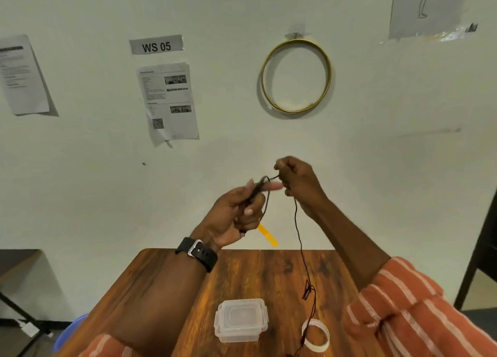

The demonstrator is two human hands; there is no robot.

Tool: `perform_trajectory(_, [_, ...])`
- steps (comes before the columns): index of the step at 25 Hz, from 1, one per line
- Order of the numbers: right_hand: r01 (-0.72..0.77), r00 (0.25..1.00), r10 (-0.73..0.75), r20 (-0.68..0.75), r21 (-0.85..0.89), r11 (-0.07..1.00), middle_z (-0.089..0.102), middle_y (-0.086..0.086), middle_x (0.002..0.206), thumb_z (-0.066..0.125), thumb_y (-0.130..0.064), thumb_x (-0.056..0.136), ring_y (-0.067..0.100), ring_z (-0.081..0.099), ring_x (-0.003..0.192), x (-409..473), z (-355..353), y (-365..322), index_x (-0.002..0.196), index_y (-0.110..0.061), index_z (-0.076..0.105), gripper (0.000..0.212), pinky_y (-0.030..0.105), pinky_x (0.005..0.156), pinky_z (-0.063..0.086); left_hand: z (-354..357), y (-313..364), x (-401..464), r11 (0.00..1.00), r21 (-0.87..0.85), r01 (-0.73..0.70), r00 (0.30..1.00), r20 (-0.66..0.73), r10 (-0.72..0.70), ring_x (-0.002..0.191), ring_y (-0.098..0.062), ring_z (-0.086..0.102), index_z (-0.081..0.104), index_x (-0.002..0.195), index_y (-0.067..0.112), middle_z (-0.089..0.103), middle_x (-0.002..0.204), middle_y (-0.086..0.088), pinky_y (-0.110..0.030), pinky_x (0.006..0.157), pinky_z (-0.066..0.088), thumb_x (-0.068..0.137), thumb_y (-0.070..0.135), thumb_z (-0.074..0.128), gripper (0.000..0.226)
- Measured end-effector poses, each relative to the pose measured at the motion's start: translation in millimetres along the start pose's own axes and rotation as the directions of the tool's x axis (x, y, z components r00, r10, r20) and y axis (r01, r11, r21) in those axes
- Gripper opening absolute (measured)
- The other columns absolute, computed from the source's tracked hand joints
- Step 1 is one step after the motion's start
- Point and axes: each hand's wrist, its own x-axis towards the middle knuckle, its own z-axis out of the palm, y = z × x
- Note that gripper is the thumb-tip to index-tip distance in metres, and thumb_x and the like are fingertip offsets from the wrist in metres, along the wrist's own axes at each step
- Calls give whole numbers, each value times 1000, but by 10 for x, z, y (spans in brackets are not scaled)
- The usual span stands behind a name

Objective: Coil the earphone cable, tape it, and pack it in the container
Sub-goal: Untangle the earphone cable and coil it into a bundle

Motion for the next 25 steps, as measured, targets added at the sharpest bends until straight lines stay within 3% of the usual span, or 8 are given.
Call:
perform_trajectory(3, [-90, 991, 86, 98, 30, 996, 47, -6, 61, 49, -25, 100, 11, 37, 53, -325, 193, 398, 85, -20, 64, 22, 23, 47, 32, 42, 334, 144, 933, -178, -314, 942, -179, 283, 37, -2, 36, 36, 142, 5, 63, 72, 6, -16, 37, 23, 103, 28, 32, 46])
perform_trajectory(5, [-108, 962, 103, 254, 5, 994, 46, -3, 62, 48, -21, 102, 11, 40, 55, -626, 267, 562, 98, -12, 67, 22, 25, 52, 36, -58, 596, 227, 894, 19, -447, 837, -343, 426, 47, -7, 55, 27, 146, 22, 74, 90, 0, -16, 43, 40, 104, 27, 33, 42])
perform_trajectory(8, [-70, 919, 71, 387, -18, 997, 43, -6, 59, 53, -21, 98, 8, 38, 54, -834, 197, 488, 100, -9, 71, 21, 27, 54, 34, -243, 736, 289, 712, 679, -178, 789, -334, 515, 72, -19, 73, 5, 151, 35, 74, 101, -10, -25, 57, 54, 105, 26, 36, 56])
perform_trajectory(11, [5, 962, -21, 271, 60, 998, 38, -5, 58, 56, -26, 94, 11, 29, 51, -637, -25, 162, 90, -15, 72, 21, 31, 49, 22, -422, 418, 205, 468, 877, 110, 953, -227, 202, 54, -7, 63, 11, 153, 32, 73, 91, -14, -26, 45, 44, 103, 26, 42, 58])
perform_trajectory(14, [78, 986, -74, 152, -26, 997, 37, -5, 59, 54, -25, 98, 9, 28, 50, -253, -199, -95, 83, -16, 71, 25, 28, 49, 22, -324, -21, -78, 847, 507, 161, 987, -61, -151, 36, -13, 20, 33, 148, 19, 64, 68, -13, -25, 39, 19, 104, 35, 32, 47])
perform_trajectory(18, [14, 987, -16, 161, 11, 1000, 39, -7, 59, 52, -24, 100, 7, 31, 50, -57, -65, 101, 80, -16, 67, 26, 27, 51, 27, -57, -69, -133, 985, -175, 2, 993, 119, 19, 32, -7, 9, 34, 144, 0, 55, 55, 3, -21, 37, 15, 103, 35, 22, 55])
perform_trajectory(21, [-69, 954, 51, 296, 51, 996, 50, 1, 63, 57, -15, 97, 10, 46, 53, -328, 154, 435, 92, -5, 68, 16, 29, 57, 39, -31, 293, 121, 945, -171, -280, 955, -153, 255, 31, -4, 27, 34, 144, 5, 66, 72, 5, -18, 38, 18, 102, 35, 29, 52])
perform_trajectory(25, [-180, 770, 128, 625, 20, 983, 65, 9, 71, 66, -13, 91, 16, 61, 63, -725, 222, 662, 113, -4, 67, 23, 27, 64, 50, -137, 796, 355, 865, 279, -416, 777, -385, 498, 47, -9, 57, 27, 142, 19, 73, 110, -6, -17, 40, 31, 104, 31, 34, 40])
